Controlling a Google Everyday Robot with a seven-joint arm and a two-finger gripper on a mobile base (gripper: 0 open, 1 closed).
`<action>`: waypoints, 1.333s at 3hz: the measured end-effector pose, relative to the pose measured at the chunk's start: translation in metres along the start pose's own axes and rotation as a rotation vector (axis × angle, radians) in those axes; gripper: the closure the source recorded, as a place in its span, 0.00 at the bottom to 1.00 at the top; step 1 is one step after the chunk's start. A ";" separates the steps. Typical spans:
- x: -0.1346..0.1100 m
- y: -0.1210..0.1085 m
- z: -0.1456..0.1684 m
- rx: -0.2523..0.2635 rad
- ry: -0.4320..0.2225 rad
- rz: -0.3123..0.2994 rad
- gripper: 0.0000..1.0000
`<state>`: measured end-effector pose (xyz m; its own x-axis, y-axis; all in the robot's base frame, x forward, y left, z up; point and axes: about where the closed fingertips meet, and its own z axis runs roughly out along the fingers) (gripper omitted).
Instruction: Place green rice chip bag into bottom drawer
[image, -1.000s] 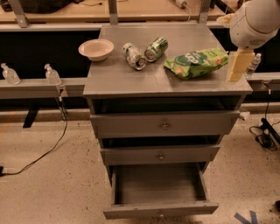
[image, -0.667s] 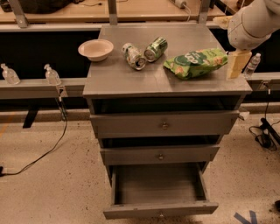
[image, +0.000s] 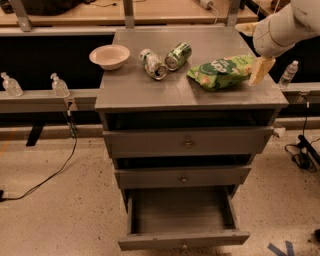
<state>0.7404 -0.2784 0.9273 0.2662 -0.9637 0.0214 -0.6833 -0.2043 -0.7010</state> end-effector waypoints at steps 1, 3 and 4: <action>0.003 0.002 0.026 -0.001 -0.035 0.018 0.06; 0.012 0.019 0.071 -0.036 -0.038 0.035 0.36; 0.013 0.027 0.076 -0.046 -0.099 0.066 0.59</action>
Offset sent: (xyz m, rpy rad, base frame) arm 0.0466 -0.0130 -0.0697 0.0175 0.0591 -0.0207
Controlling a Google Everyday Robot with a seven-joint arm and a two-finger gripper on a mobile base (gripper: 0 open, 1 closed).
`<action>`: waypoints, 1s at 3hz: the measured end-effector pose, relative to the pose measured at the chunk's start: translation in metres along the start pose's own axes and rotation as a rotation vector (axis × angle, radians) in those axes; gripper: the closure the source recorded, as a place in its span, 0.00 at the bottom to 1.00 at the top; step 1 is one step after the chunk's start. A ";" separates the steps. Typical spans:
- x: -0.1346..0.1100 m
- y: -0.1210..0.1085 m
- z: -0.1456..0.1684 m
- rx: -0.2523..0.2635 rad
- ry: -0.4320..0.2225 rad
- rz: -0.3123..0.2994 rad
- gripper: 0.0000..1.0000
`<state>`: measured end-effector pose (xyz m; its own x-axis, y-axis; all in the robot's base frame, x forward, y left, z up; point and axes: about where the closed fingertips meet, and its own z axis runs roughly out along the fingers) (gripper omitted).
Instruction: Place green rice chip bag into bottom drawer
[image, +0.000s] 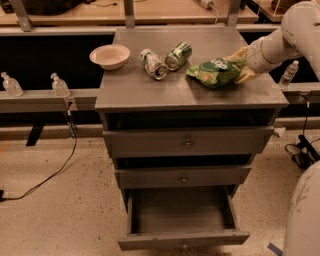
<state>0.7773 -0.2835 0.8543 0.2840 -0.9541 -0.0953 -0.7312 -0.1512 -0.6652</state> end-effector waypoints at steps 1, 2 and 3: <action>-0.001 0.002 -0.011 0.044 -0.153 0.073 0.83; -0.034 -0.032 -0.088 0.222 -0.409 0.085 1.00; -0.059 -0.050 -0.146 0.287 -0.463 0.036 1.00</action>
Offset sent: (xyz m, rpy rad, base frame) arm -0.0743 0.0168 0.1810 0.6413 -0.2569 0.3401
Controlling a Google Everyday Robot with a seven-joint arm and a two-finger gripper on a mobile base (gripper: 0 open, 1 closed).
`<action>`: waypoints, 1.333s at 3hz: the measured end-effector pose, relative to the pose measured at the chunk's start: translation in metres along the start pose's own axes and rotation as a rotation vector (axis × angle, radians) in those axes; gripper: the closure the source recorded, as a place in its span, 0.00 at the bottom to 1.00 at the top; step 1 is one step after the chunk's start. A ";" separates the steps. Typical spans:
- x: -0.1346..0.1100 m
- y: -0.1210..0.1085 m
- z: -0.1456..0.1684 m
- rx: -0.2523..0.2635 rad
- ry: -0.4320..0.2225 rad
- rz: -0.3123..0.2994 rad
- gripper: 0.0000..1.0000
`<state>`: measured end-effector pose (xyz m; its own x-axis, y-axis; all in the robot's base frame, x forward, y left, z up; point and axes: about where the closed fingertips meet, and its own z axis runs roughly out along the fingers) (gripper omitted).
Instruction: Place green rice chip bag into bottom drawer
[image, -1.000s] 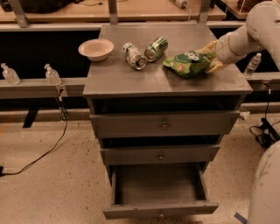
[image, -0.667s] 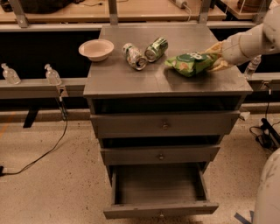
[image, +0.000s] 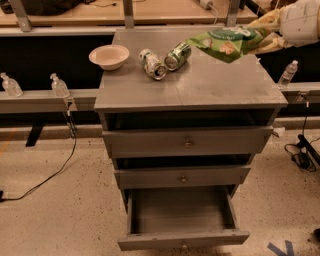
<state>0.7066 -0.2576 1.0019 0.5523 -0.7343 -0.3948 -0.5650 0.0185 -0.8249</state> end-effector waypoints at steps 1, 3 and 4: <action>-0.001 -0.003 -0.046 0.031 0.095 0.056 1.00; -0.001 0.033 -0.088 -0.040 0.218 0.152 1.00; -0.015 0.051 -0.084 -0.030 0.223 0.236 1.00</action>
Offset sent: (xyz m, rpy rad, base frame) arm -0.1738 -0.1095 0.0009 -0.1696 0.3105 -0.3611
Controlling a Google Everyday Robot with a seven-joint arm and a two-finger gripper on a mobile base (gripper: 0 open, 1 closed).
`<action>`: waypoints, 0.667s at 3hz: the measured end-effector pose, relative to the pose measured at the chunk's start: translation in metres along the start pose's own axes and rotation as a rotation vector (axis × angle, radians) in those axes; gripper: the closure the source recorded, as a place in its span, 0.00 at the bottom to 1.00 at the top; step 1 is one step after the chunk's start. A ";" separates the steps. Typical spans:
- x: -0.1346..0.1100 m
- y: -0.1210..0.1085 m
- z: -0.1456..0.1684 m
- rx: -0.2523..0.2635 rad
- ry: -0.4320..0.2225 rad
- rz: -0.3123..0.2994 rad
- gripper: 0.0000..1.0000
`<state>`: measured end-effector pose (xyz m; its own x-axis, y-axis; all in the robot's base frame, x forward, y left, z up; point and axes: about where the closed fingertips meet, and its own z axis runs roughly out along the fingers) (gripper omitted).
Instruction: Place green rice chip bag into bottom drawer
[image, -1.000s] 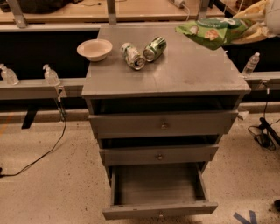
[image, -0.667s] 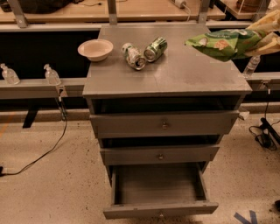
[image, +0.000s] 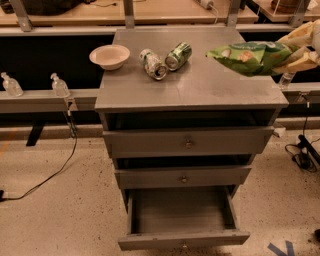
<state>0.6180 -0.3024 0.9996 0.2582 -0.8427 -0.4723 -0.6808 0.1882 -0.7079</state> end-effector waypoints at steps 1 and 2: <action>-0.059 -0.001 -0.054 0.143 0.003 0.137 1.00; -0.098 0.034 -0.073 0.173 0.028 0.298 1.00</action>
Offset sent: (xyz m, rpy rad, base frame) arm -0.1765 0.1595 -0.1815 0.2743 0.5755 -0.3184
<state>0.5194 -0.2496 1.0600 0.0449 -0.7509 -0.6588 -0.5967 0.5088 -0.6206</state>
